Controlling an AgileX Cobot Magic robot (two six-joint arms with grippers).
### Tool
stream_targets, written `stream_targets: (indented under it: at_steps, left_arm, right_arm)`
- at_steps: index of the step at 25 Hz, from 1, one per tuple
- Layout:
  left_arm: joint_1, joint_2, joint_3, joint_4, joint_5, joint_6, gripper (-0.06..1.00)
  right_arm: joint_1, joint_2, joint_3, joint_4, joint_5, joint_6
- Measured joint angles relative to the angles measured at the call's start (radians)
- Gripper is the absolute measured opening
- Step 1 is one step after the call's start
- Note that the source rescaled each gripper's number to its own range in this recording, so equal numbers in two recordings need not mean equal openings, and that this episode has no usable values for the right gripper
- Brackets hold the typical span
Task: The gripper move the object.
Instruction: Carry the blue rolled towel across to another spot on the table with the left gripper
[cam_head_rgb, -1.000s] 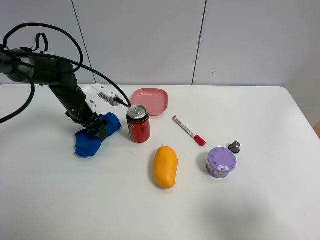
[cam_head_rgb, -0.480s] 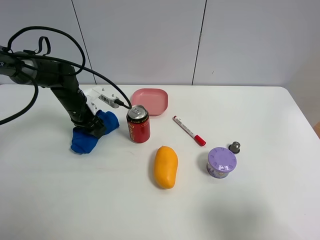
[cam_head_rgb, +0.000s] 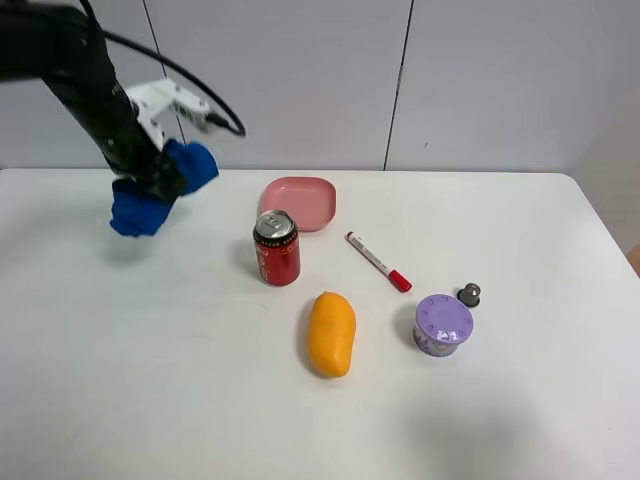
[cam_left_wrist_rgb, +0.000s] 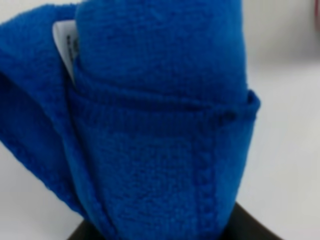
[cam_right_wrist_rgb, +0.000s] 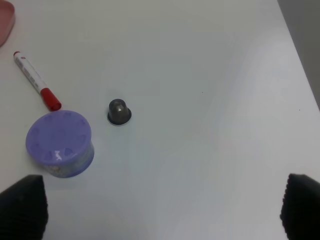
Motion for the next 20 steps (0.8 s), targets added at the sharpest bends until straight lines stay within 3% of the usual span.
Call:
stream_targets:
  at_steps: [5,9,14,18,20]
  left_arm:
    - [-0.058,-0.066,-0.229,-0.096,0.132,0.031,0.00]
    - [-0.189,-0.048,-0.400,-0.140,0.171,0.053,0.00]
    - [-0.340,0.045,-0.563,-0.155,0.162,0.033,0.00]
    - [-0.395,0.124,-0.608,-0.156,0.116,0.012,0.00]
    - [-0.436,0.205,-0.634,-0.156,0.046,0.006,0.00]
  right_arm:
    - [0.000,0.000,0.000,0.000,0.000,0.000]
    - [0.000,0.000,0.000,0.000,0.000,0.000]
    - [0.000,0.000,0.000,0.000,0.000,0.000]
    - [0.000,0.000,0.000,0.000,0.000,0.000]
    - [0.000,0.000,0.000,0.000,0.000,0.000]
